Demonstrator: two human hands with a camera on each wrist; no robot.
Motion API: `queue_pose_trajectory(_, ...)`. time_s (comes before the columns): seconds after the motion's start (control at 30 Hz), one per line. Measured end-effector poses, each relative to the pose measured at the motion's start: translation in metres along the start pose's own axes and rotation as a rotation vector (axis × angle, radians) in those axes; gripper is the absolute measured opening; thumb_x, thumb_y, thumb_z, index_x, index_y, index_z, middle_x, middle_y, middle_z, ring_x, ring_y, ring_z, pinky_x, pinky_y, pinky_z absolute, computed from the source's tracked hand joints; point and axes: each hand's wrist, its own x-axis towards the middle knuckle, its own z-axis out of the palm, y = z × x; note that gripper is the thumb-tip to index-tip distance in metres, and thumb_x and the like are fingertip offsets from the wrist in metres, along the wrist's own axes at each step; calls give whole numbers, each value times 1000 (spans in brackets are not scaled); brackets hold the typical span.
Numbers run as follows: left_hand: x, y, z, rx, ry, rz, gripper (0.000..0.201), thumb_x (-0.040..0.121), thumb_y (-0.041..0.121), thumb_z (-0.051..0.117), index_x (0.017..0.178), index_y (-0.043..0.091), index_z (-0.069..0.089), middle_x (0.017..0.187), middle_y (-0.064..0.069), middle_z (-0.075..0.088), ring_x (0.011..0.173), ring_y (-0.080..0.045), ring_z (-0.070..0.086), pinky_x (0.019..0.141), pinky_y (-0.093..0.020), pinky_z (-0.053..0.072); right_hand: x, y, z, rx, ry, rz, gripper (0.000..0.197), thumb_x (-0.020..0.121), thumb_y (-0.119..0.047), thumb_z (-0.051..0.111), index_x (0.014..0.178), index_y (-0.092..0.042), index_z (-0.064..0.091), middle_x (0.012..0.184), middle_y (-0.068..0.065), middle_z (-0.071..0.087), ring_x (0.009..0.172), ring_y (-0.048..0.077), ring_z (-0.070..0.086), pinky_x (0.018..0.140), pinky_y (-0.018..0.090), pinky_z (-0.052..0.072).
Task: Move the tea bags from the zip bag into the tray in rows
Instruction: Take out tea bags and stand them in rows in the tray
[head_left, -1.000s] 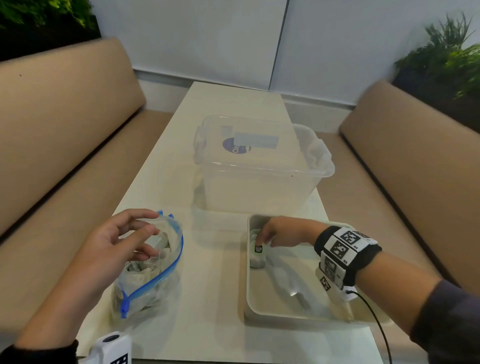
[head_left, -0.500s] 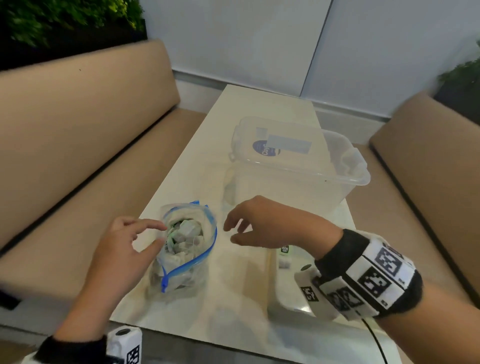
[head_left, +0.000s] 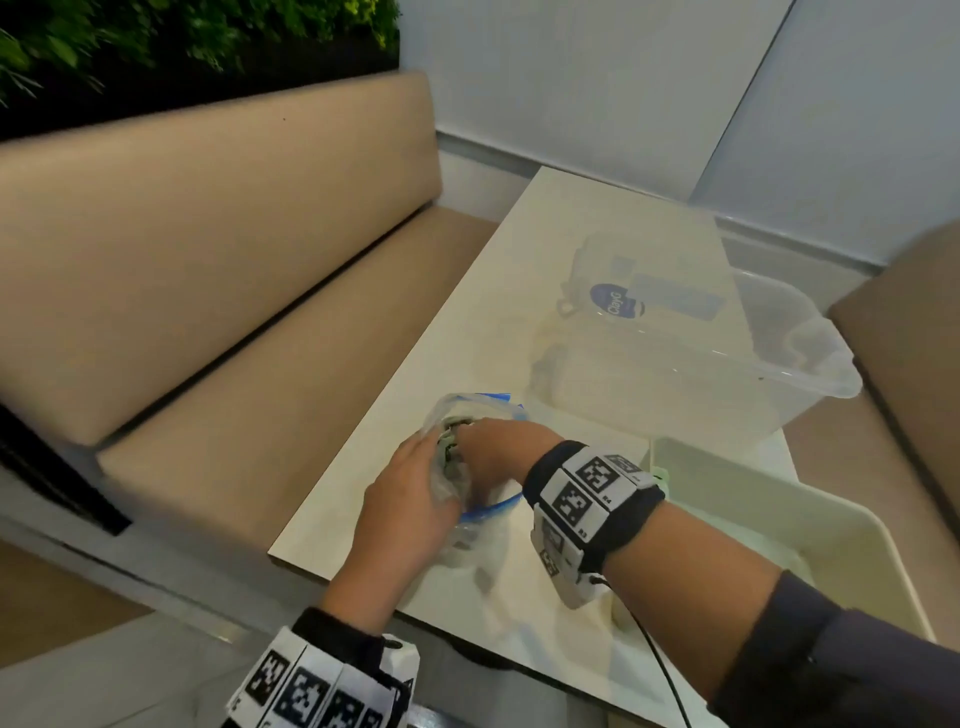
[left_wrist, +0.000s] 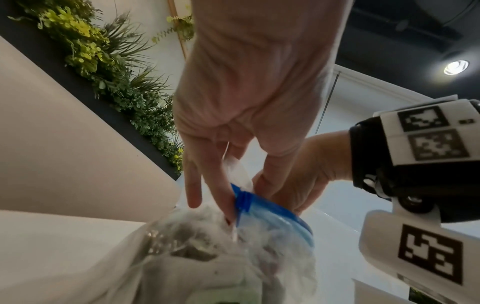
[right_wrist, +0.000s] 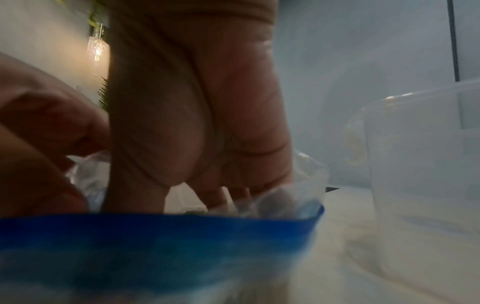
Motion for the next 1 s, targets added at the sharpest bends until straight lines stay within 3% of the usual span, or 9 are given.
queue_pose_trajectory(0.1, 2, -1, 0, -20, -2, 13, 71, 82, 7, 63, 146, 19, 33, 152, 4, 33, 136, -14, 36, 101, -18, 27, -14, 1, -2, 156, 142, 30, 37, 87, -22, 62, 120, -7, 56, 115, 14, 61, 107, 32, 58, 75, 35, 42)
queue_pose_trajectory(0.3, 4, -3, 2, -81, -15, 30, 73, 84, 11, 63, 148, 19, 29, 154, 6, 29, 138, -12, 33, 96, -11, 23, -10, -7, 7, 208, 78, -17, 36, 93, -20, 52, 124, -1, 50, 101, 9, 59, 98, 21, 50, 85, 27, 35)
queue_pose_trajectory(0.4, 6, -7, 2, -85, -3, 25, 72, 85, 12, 65, 148, 18, 29, 155, 5, 29, 138, -12, 32, 98, -11, 22, -8, -8, 11, 237, 60, -11, 29, 95, -23, 49, 117, -4, 52, 100, 8, 56, 93, 19, 43, 79, 17, 25)
queue_pose_trajectory(0.47, 7, -8, 1, -86, -3, 16, 73, 85, 12, 65, 148, 17, 29, 155, 4, 29, 139, -12, 32, 99, -11, 22, -4, -7, 10, 225, 72, 17, 17, 91, -20, 55, 104, -9, 55, 96, 6, 56, 92, 20, 45, 80, 22, 31)
queue_pose_trajectory(0.53, 9, -9, -2, -97, -4, -3, 74, 84, 12, 66, 147, 16, 29, 154, 3, 30, 138, -14, 33, 100, -14, 24, -4, -5, 3, 267, 144, 15, 31, 86, -17, 59, 116, -9, 53, 111, 9, 59, 90, 20, 47, 80, 26, 37)
queue_pose_trajectory(0.63, 13, -12, -6, -119, 8, -28, 73, 82, 12, 69, 146, 13, 33, 150, 0, 35, 134, -18, 38, 100, -20, 29, -14, 2, -7, 327, 208, -31, 36, 89, -14, 53, 125, -9, 52, 119, 9, 60, 89, 18, 46, 74, 21, 32)
queue_pose_trajectory(0.83, 15, -8, -14, -140, 1, -37, 66, 82, 17, 70, 141, 19, 42, 148, 1, 33, 128, -19, 45, 96, -24, 36, -27, 19, -17, 485, 377, -11, 33, 86, -5, 58, 119, -11, 58, 101, 6, 58, 93, 24, 58, 76, 28, 48)
queue_pose_trajectory(0.93, 15, -7, -15, -137, -21, -43, 68, 81, 21, 72, 142, 23, 41, 151, 0, 28, 128, -22, 46, 101, -33, 41, -32, 31, -21, 585, 395, -7, 38, 82, -5, 65, 119, -12, 58, 111, 8, 61, 97, 27, 62, 75, 28, 53)
queue_pose_trajectory(1.0, 14, -6, -16, -127, -35, -45, 71, 80, 25, 72, 142, 28, 39, 152, 1, 26, 127, -22, 47, 98, -31, 41, -35, 36, -22, 713, 397, -10, 37, 82, -4, 67, 117, -12, 59, 116, 8, 60, 87, 25, 64, 68, 27, 56)
